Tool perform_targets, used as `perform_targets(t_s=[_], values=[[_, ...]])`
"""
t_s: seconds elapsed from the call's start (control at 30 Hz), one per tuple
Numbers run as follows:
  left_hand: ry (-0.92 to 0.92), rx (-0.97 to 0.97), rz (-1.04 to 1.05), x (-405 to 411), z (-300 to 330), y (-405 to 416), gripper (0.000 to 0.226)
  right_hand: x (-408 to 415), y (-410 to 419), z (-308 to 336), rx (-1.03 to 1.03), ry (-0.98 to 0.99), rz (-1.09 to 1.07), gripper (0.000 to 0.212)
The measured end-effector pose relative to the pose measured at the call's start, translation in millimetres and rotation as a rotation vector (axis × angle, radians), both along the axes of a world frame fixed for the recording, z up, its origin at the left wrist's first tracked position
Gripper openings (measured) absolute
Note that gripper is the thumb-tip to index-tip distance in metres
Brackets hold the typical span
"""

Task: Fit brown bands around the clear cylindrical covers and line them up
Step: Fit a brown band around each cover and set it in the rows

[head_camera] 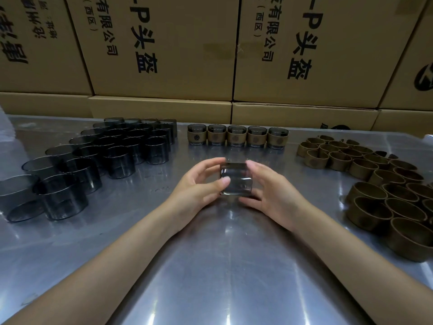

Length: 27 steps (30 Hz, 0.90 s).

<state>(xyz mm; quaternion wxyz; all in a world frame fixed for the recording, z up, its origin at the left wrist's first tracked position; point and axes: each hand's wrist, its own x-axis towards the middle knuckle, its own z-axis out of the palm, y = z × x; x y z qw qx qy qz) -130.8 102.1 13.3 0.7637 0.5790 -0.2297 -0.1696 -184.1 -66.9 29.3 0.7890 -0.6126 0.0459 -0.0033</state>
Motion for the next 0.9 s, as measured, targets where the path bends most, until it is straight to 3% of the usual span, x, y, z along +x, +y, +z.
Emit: perform_targets(t_s=[0.2,0.33,0.43,0.5,0.6,0.73,0.9], values=[[0.024,-0.08,-0.057,4,-2,5,0.051,2,11,4,-0.213,0.123,-0.06,0.039],[0.024,0.03,-0.039,4,1,3,0.059,-1,3,1,0.0,0.02,-0.039,0.031],[-0.039,0.205,0.01,1,3,-2,0.072,-4,-5,0,0.183,-0.057,-0.02,0.055],[-0.074,0.258,0.044,-1,2,-7,0.078,-4,-6,-1,0.227,-0.073,0.0,0.063],[-0.072,0.215,0.123,-1,-2,-9,0.078,-3,-5,-3,0.192,-0.101,0.028,0.052],[-0.035,0.043,0.143,6,-8,-6,0.086,-1,2,-9,-0.103,-0.184,0.004,0.052],[-0.192,0.145,0.1,1,-7,-5,0.085,1,14,-17,-0.635,-0.247,-0.141,0.074]])
